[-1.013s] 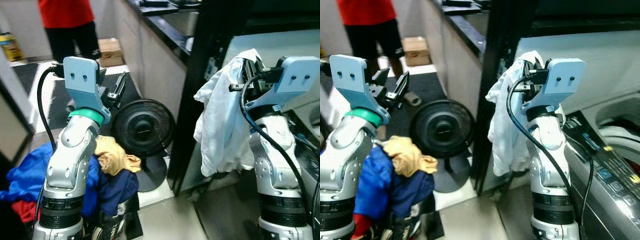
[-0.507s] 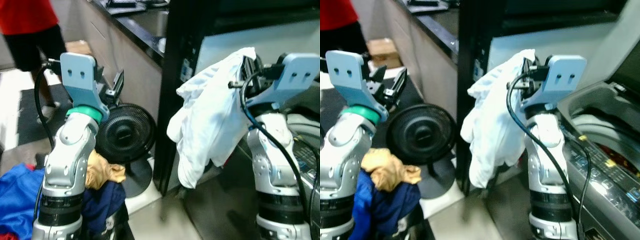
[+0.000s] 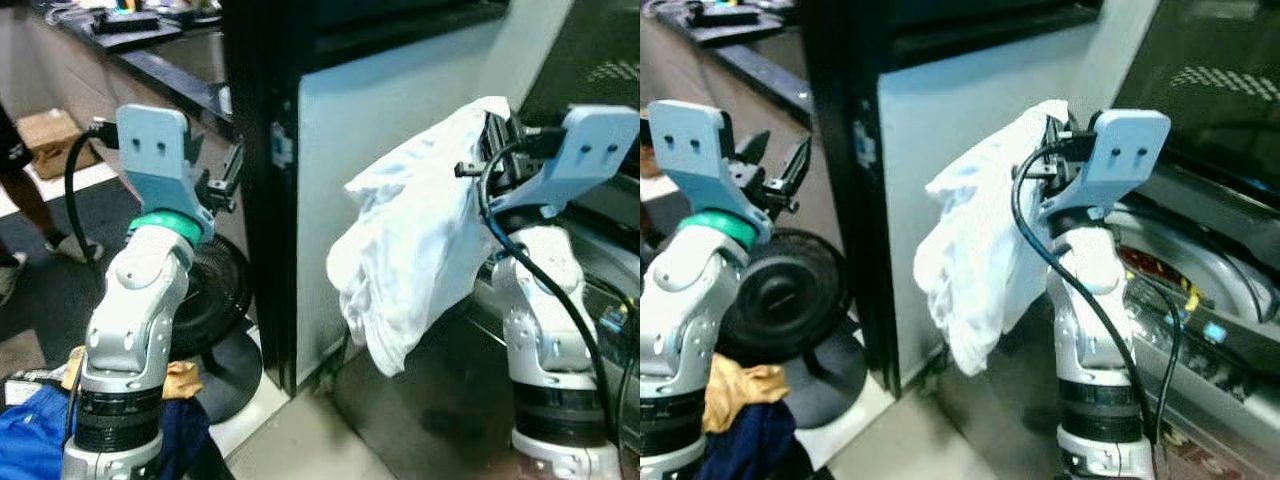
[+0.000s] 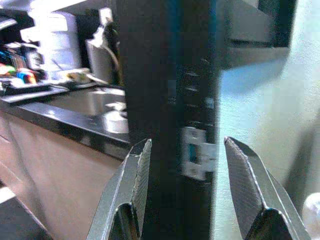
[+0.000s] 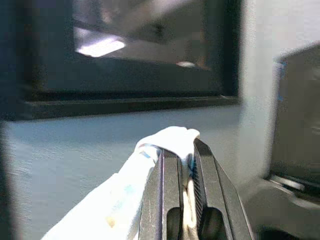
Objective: Clothes washing
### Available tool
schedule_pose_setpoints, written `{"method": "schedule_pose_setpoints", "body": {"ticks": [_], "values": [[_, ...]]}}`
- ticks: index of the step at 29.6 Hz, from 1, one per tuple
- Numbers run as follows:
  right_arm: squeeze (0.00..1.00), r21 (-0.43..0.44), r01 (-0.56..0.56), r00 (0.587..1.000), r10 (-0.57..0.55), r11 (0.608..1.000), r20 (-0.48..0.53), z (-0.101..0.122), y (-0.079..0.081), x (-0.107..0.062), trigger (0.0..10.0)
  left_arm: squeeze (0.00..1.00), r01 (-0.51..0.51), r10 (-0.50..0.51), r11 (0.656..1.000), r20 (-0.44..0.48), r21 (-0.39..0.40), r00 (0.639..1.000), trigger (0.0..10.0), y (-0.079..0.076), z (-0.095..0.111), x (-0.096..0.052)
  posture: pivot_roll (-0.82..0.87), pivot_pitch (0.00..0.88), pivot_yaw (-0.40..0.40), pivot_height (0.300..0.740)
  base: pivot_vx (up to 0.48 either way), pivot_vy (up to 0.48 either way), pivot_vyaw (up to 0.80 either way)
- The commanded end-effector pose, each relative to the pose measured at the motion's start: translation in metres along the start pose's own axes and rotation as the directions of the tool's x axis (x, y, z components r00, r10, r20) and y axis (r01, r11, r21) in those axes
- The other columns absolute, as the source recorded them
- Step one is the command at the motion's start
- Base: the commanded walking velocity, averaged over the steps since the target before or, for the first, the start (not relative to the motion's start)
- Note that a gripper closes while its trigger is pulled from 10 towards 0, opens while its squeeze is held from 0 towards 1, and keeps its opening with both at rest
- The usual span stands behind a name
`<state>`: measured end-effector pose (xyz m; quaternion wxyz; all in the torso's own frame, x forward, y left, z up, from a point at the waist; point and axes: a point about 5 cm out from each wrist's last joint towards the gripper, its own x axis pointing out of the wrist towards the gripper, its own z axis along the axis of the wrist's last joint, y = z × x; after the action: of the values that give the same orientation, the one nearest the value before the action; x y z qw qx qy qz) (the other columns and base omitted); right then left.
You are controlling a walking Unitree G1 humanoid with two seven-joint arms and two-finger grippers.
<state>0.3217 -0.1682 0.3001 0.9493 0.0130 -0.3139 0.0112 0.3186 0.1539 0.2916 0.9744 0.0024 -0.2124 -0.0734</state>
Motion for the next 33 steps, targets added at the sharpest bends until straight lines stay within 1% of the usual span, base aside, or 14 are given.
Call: {"method": "schedule_pose_setpoints", "body": {"ticks": [1,22,24,26,33], "values": [[0.0,0.004,0.013,0.999,-0.014,1.0,0.04,0.0089,-0.003,0.0019,10.0,0.0,0.018,-0.018,1.0,0.001,0.001,1.0,10.0,-0.0036,0.0011,-0.0008,0.05,0.0,0.045,0.74,0.0,0.0,-0.8],[0.0,0.012,0.016,0.999,-0.017,1.0,0.042,0.0091,-0.0033,0.0027,10.0,0.0,0.012,-0.012,1.0,0.0,-0.002,1.0,10.0,-0.0027,0.0012,0.0003,0.05,0.0,0.046,0.74,0.0,0.0,-0.8],[0.0,0.018,0.02,0.999,-0.021,1.0,0.042,0.0095,-0.0039,0.0029,10.0,0.0,0.013,-0.013,1.0,0.003,-0.003,1.0,10.0,-0.0029,0.0016,0.0004,0.05,0.0,0.046,0.74,0.0,0.0,-0.8],[0.0,0.057,0.042,0.998,-0.044,0.998,0.039,0.0101,-0.0067,0.0037,10.0,0.0,0.01,-0.01,1.0,0.011,-0.008,1.0,10.0,-0.0029,0.003,0.0004,0.05,0.0,0.046,0.74,0.0,0.0,-0.8],[0.0,0.094,0.066,0.997,-0.07,0.993,0.035,0.0103,-0.0092,0.0045,10.0,0.0,-0.001,0.001,1.0,0.021,0.007,1.0,10.0,-0.0012,0.0045,0.0006,0.06,0.0,0.047,0.74,0.0,0.0,-0.8]]}}
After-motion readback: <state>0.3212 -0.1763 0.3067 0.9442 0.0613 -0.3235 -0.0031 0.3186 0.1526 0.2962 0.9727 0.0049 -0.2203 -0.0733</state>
